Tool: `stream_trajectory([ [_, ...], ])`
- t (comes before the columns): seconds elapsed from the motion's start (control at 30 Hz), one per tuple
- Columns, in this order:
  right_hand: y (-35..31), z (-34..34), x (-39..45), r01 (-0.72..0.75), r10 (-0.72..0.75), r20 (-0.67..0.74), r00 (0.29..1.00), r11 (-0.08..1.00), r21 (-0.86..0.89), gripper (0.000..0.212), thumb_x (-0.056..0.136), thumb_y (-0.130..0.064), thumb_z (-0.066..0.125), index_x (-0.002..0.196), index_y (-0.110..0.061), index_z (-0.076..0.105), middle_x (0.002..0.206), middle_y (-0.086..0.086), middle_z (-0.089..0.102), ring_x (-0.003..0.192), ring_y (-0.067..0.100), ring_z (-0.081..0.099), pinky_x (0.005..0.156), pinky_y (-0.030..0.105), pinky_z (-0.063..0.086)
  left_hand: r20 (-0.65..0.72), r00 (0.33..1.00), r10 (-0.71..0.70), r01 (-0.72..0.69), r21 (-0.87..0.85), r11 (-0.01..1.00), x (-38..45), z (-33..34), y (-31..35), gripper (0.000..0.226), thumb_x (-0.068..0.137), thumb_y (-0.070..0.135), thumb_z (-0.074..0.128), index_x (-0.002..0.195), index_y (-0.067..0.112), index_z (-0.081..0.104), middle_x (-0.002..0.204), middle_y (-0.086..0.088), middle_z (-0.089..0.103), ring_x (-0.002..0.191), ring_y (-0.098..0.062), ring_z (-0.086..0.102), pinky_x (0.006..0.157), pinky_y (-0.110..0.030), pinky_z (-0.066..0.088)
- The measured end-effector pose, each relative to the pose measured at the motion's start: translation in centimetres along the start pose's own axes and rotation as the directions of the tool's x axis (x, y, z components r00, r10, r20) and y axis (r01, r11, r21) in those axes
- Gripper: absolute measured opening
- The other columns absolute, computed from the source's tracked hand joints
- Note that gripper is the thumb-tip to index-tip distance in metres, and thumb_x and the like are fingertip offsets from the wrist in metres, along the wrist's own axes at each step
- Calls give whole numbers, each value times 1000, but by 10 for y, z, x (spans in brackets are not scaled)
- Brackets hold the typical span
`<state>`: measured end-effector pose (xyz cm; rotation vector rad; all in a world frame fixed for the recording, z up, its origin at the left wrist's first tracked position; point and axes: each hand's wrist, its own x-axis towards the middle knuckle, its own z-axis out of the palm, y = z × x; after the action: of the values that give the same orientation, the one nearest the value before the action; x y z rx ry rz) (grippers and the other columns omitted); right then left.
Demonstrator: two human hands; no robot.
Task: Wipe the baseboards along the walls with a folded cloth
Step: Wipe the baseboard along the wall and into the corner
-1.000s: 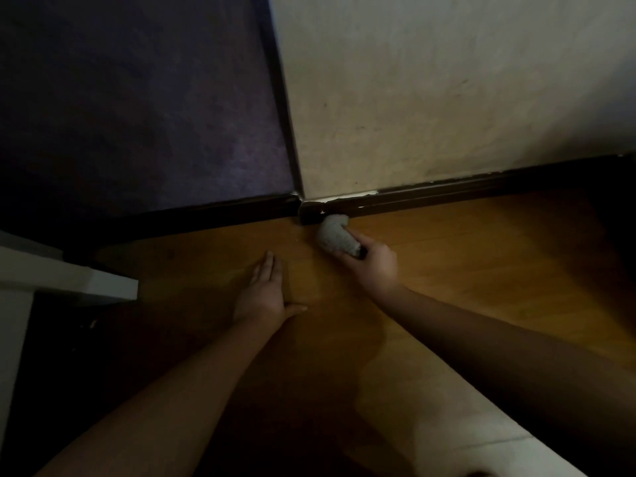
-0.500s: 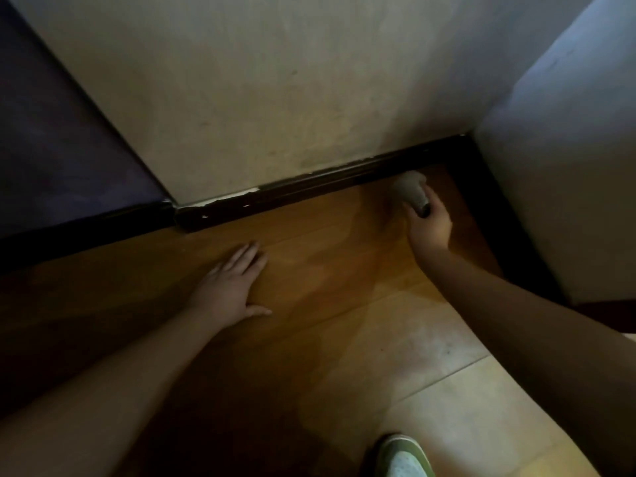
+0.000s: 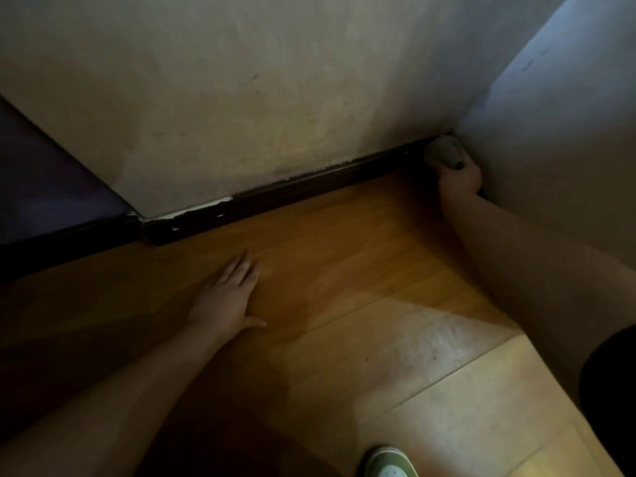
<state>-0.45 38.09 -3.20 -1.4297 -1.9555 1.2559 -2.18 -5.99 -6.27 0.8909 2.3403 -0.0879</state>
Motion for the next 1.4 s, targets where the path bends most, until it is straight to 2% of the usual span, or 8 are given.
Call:
stream_trajectory([
  [0.23,3,17,-26,-34,34,19,999,999,32,46,96,-18,60,142,-17,53,138,7,57,126,22,53,89,15,41,-15,1000,4,-4,-12,1000,0,-1,1,113,79,62,68,157,27,-6,163,4,-23,151,-17,-14,120,-44,19],
  [0.33,5,39,-70,90,-85,62,994,993,-73,46,92,-34,62,135,-20,57,130,3,63,121,20,58,92,20,44,-23,1000,4,-3,4,1000,1,1,2,112,79,63,67,157,26,-4,164,3,-20,151,-18,-12,120,-43,19],
  [0.43,6,73,-125,27,-30,75,997,999,39,52,91,-30,67,140,-19,54,135,7,61,126,25,54,95,21,40,-22,1000,2,-2,5,1000,2,2,2,113,79,62,68,157,25,-4,163,3,-21,151,-18,-12,121,-43,20],
  [0.73,2,119,-223,257,-223,499,838,967,1,54,87,-26,74,138,-16,57,135,5,61,123,18,56,97,21,43,-54,998,39,-39,7,999,3,6,-3,112,79,64,66,158,24,-3,164,2,-18,151,-17,-12,123,-39,11],
  [0.9,-5,96,-212,248,-222,502,836,969,15,55,89,-25,73,140,-18,53,139,3,58,127,17,54,106,33,45,-54,998,44,-45,-9,999,2,6,-4,112,80,62,67,158,24,-4,164,2,-19,151,-18,-11,124,-39,8],
  [1.13,-32,45,-185,225,-170,375,912,968,-109,55,91,-27,70,142,-19,52,134,4,61,124,20,56,99,31,47,-12,998,64,-65,-88,994,-5,5,-31,117,79,67,65,156,27,-14,163,7,-23,151,-15,-12,123,-42,7],
  [1.27,-48,20,-190,327,-120,534,837,891,-314,58,88,-37,72,141,-25,53,131,3,63,117,24,60,95,34,50,-63,998,-11,12,24,1000,-26,1,-73,133,68,80,63,153,26,-23,162,4,-26,151,-16,-13,121,-41,1],
  [1.4,-54,50,-219,283,-118,447,887,903,-323,54,91,-33,69,142,-26,51,133,6,61,117,28,59,86,31,47,35,998,-54,54,7,999,-42,-2,-83,130,72,68,72,156,23,-16,161,1,-28,151,-22,-14,121,-46,17],
])
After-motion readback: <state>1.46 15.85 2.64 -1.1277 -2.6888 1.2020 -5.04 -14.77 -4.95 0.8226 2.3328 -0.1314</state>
